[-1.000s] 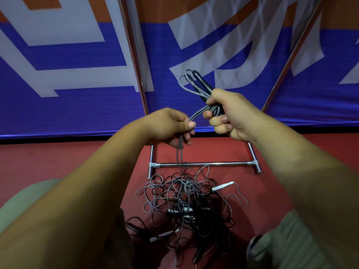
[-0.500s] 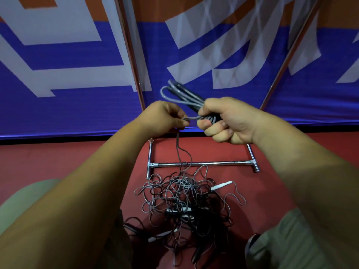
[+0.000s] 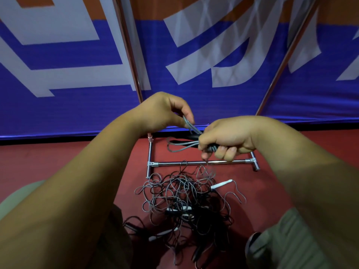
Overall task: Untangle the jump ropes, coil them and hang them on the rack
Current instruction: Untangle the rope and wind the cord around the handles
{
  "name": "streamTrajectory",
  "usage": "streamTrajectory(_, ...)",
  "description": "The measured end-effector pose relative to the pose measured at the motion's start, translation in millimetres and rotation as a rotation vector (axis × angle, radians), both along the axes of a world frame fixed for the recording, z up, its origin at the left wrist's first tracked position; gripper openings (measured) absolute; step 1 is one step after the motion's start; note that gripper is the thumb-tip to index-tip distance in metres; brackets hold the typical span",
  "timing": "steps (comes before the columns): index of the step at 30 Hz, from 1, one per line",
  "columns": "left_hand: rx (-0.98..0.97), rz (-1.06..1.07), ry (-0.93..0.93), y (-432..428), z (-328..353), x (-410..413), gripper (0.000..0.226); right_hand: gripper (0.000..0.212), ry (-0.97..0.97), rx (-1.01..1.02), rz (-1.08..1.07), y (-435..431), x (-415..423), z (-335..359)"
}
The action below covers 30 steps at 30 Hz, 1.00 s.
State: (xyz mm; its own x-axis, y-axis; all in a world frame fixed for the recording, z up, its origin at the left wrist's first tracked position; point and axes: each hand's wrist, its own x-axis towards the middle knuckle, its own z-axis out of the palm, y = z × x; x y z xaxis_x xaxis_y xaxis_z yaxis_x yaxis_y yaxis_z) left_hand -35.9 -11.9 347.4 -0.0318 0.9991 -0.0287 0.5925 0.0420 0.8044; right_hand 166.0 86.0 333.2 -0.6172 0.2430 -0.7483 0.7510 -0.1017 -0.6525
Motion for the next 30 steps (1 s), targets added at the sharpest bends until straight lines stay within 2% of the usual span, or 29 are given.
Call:
streamTrajectory(3, 0.033, -0.046, 0.261, 0, 2, 3, 0.025, 0.004, 0.005, 0.192, -0.051, 5, -2, -7)
streamTrajectory(5, 0.04, -0.059, 0.357, 0, 1, 6, 0.033, 0.008, 0.057, 0.346, -0.108, 9, -5, -13)
streamTrajectory(8, -0.014, 0.067, 0.312, 0, -3, 7, 0.03, 0.01, 0.144, 0.527, -0.204, 15, -10, -17)
streamTrajectory(10, -0.074, 0.13, 0.28, 2, -6, 8, 0.023, 0.016, 0.22, 0.548, -0.279, 14, -14, -13)
streamTrajectory(12, -0.116, 0.168, 0.29, 2, -10, 9, 0.018, 0.017, 0.298, 0.506, -0.338, 12, -18, -10)
streamTrajectory(14, -0.128, 0.225, 0.258, 2, -13, 13, 0.021, 0.017, 0.399, 0.379, -0.397, 9, -21, -7)
streamTrajectory(15, -0.137, 0.258, 0.186, 2, -14, 16, 0.025, 0.021, 0.438, 0.314, -0.43, 8, -22, -6)
streamTrajectory(18, -0.149, 0.326, 0.0, 1, -12, 25, 0.032, 0.056, 0.509, 0.229, -0.539, 7, -23, -3)
streamTrajectory(20, -0.094, 0.324, -0.078, 3, -9, 26, 0.036, 0.064, 0.526, 0.198, -0.624, 9, -24, -2)
streamTrajectory(25, 0.085, 0.183, -0.064, 0, -1, 18, 0.04, 0.045, 0.552, 0.052, -0.736, 14, -23, 1)
streamTrajectory(28, 0.083, 0.136, -0.34, 0, 2, 20, 0.043, 0.042, 0.57, 0.021, -0.731, 14, -22, 5)
streamTrajectory(30, 0.046, 0.074, -0.43, 0, 2, 21, 0.037, 0.039, 0.586, 0.007, -0.732, 14, -20, 8)
